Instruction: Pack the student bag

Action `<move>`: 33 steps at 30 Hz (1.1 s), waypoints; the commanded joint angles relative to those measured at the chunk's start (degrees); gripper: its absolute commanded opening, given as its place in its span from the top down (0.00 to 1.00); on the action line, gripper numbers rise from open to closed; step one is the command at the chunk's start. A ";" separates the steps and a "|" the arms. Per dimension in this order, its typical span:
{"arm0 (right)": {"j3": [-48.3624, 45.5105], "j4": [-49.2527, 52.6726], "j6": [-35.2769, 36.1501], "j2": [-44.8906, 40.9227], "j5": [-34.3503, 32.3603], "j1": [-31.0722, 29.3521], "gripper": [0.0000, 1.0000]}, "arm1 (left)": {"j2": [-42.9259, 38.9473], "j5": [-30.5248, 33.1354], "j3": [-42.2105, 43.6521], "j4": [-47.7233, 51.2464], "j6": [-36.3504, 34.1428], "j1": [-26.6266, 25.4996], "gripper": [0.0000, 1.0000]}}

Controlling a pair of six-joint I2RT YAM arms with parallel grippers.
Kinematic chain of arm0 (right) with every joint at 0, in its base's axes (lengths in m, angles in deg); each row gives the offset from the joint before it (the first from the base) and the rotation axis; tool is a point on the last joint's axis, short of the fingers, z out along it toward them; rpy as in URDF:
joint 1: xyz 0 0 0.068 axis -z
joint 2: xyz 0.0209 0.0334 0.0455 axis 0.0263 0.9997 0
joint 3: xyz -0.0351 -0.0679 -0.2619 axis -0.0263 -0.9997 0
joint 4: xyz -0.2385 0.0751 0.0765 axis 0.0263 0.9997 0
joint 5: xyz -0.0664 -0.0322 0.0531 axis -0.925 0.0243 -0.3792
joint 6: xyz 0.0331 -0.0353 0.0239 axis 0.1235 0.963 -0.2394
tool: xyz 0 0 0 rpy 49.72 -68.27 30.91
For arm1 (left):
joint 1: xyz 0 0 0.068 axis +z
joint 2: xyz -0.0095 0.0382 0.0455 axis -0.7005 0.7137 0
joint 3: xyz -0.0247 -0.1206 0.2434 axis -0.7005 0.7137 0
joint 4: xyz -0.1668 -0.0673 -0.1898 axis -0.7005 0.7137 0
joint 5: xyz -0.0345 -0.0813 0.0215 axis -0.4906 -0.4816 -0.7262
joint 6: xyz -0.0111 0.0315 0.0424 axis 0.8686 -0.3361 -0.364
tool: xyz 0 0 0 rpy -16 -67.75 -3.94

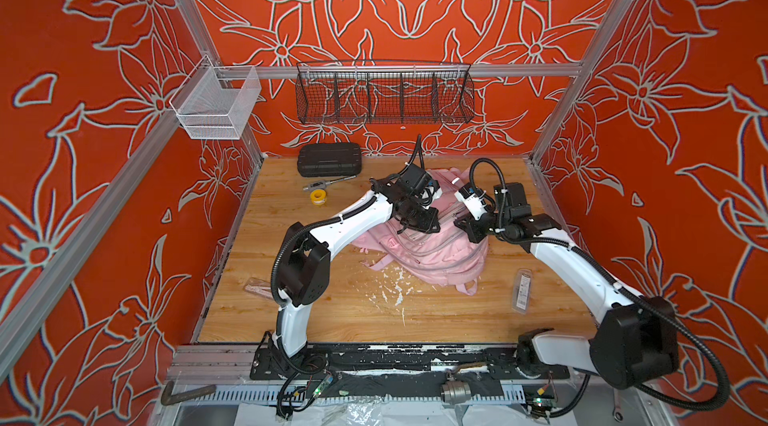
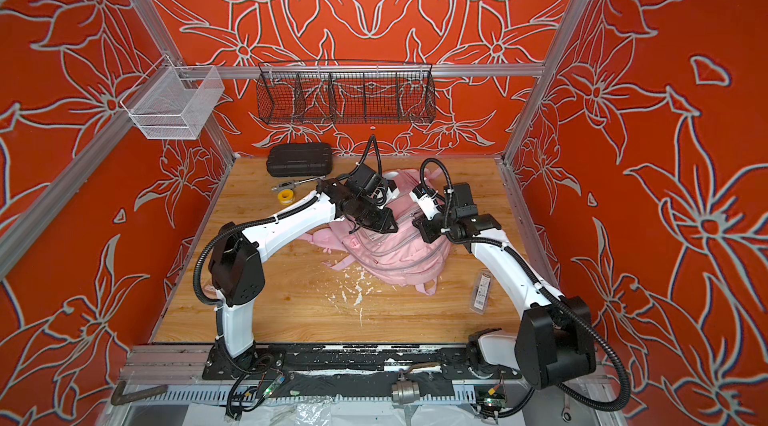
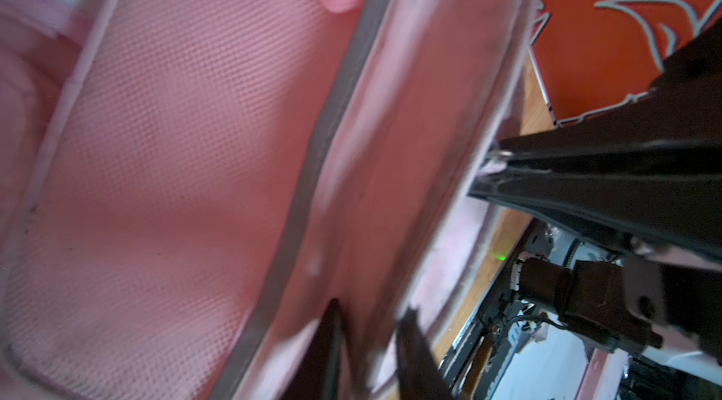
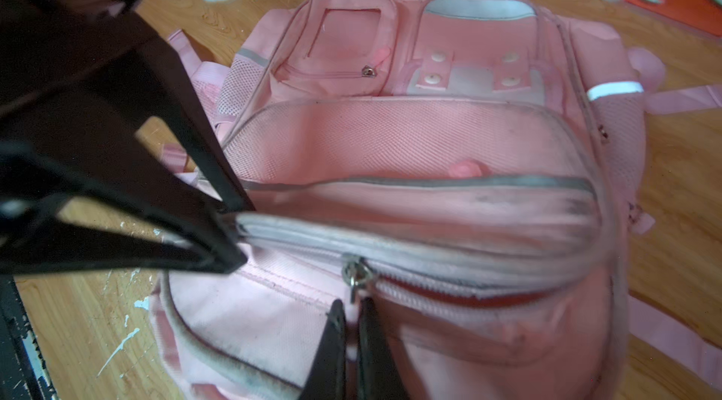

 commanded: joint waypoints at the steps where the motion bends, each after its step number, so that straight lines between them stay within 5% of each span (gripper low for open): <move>1: 0.27 -2.96 1.41 -1.69 4.13 1.79 1.00 | -4.25 1.51 2.45 -3.36 -1.04 -0.14 0.36; 6: 1.08 -0.84 4.06 -1.38 6.05 3.22 1.00 | -5.32 7.86 6.29 0.33 -11.97 0.00 0.33; 13: 2.59 0.18 4.50 0.64 7.01 4.19 1.00 | -4.31 11.52 8.25 1.21 -18.22 0.00 0.35; 17: 4.20 1.32 5.03 1.73 6.55 4.31 1.00 | -1.33 13.69 5.88 3.61 -17.92 0.16 0.51; 23: 6.22 2.26 5.38 3.64 4.11 4.75 1.00 | -1.89 5.74 4.69 3.30 -10.14 0.26 1.00; 33: 7.95 3.89 8.62 3.47 6.59 2.82 1.00 | -0.89 -5.11 2.74 -10.39 13.44 -0.44 1.00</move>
